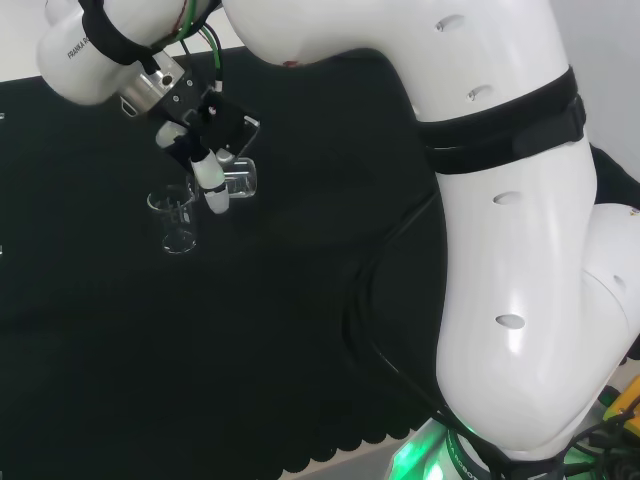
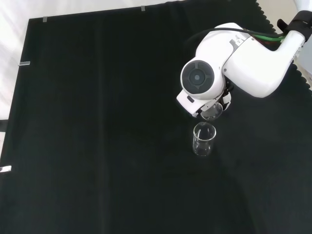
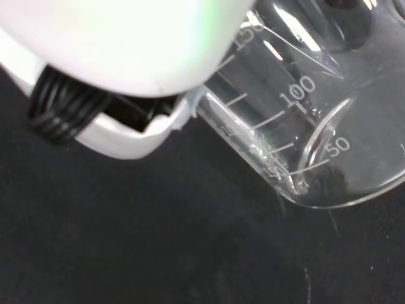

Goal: Pour the water from the handheld beaker into the one on the table.

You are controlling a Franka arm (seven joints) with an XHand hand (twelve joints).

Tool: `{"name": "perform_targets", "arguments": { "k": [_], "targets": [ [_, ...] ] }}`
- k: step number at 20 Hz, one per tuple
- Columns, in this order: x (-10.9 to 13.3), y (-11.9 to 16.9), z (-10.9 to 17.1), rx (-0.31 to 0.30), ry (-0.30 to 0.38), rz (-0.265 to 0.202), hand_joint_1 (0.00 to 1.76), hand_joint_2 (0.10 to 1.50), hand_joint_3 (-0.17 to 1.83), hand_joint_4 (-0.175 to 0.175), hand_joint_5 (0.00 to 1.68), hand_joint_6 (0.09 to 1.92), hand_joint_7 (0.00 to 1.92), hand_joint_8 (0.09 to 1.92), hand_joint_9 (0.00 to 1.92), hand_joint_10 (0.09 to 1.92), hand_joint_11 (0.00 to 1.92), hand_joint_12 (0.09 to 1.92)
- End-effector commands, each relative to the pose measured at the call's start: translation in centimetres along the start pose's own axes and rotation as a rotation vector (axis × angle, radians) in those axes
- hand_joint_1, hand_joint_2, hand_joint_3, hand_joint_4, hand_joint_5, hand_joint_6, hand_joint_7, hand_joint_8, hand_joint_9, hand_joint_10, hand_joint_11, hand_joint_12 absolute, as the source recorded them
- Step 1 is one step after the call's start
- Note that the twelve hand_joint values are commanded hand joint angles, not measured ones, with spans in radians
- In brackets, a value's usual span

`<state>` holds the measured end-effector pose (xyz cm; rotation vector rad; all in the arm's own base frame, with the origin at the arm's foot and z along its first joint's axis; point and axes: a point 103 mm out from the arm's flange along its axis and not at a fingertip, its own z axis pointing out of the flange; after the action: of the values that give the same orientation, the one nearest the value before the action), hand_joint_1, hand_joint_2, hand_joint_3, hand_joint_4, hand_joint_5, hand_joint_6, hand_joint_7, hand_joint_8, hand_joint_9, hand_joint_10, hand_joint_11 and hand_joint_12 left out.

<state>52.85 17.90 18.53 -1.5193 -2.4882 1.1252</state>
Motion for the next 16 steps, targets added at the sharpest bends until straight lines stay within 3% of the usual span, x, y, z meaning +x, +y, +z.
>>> {"name": "perform_targets", "arguments": {
  "k": [1, 16],
  "targets": [
    [-1.0, 0.0, -0.9, -0.025, -0.007, 0.006, 1.44, 0.55, 0.71, -0.175, 1.41, 0.39, 1.44, 0.48, 1.6, 0.09, 1.35, 0.7],
    [-0.3, 0.3, -1.2, -0.049, 0.036, 0.0, 1.44, 0.55, 0.71, -0.175, 1.41, 0.39, 1.44, 0.49, 1.6, 0.09, 1.35, 0.7]
  ]
}}
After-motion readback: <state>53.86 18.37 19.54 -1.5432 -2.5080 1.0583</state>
